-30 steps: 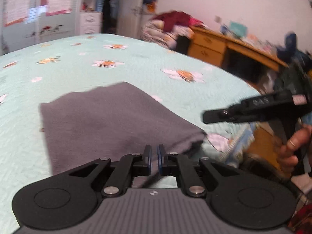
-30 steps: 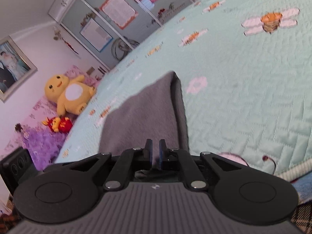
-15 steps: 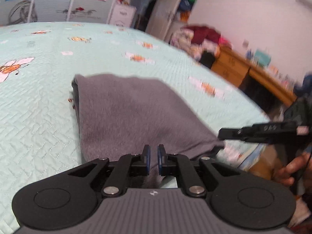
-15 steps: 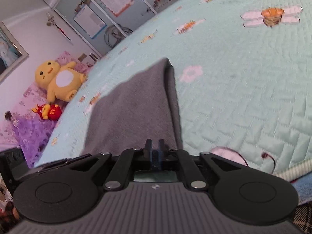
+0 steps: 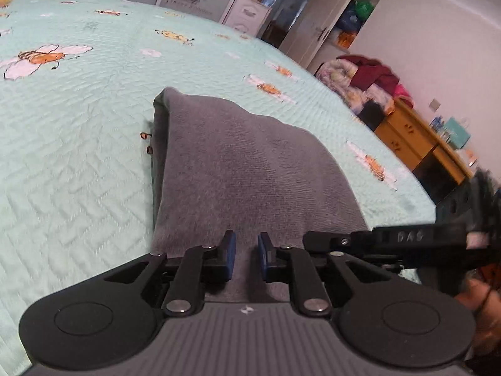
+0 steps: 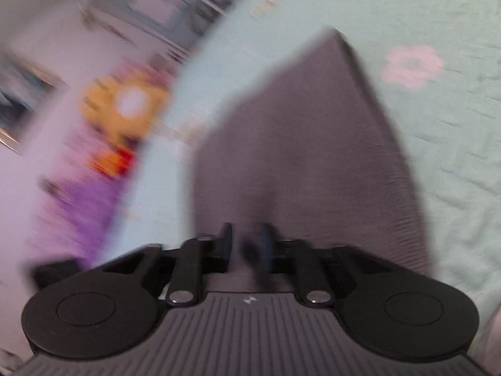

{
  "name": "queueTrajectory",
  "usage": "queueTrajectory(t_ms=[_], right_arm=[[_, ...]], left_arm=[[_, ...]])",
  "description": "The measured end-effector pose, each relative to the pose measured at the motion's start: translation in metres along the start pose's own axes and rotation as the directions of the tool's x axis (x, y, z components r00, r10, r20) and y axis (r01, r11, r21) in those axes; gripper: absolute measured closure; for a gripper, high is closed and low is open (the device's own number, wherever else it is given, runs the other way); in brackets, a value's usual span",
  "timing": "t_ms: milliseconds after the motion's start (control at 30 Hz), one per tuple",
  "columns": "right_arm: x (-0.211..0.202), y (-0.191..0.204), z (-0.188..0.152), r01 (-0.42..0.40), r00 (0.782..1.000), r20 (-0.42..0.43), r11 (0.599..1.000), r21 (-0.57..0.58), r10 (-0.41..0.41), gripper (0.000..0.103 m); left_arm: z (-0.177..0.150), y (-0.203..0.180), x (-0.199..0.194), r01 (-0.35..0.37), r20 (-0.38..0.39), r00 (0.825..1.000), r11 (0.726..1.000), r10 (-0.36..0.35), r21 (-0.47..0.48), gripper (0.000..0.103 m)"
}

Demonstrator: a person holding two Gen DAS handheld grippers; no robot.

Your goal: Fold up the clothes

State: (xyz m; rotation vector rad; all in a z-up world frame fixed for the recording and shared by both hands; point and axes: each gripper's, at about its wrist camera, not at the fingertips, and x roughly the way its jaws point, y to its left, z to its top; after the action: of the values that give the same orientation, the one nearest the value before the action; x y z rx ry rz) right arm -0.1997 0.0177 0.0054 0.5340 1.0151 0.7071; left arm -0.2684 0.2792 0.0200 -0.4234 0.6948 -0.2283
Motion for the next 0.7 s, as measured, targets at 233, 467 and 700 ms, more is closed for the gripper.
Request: queueTrajectory(t_ms=[233, 467, 700], right_arm=[[-0.019, 0.017, 0.007, -0.038, 0.999, 0.016, 0.997, -0.06, 0.039, 0.095], [-0.026, 0.017, 0.066, -0.106, 0.985, 0.138, 0.994, -0.004, 0.106, 0.095], [0.012, -0.025, 0.089, 0.092, 0.99, 0.097, 0.993, 0.068, -0.098, 0.101]], left_arm=[[0.028, -0.002, -0.02, 0.04, 0.047, 0.998, 0.999, -0.039, -0.007, 0.087], [0.081, 0.02, 0.021, -0.021, 0.119, 0.992, 0.996, 0.032, -0.088, 0.083], [0.071, 0.038, 0.041, -0.056, 0.043, 0.997, 0.983, 0.064, -0.175, 0.086]])
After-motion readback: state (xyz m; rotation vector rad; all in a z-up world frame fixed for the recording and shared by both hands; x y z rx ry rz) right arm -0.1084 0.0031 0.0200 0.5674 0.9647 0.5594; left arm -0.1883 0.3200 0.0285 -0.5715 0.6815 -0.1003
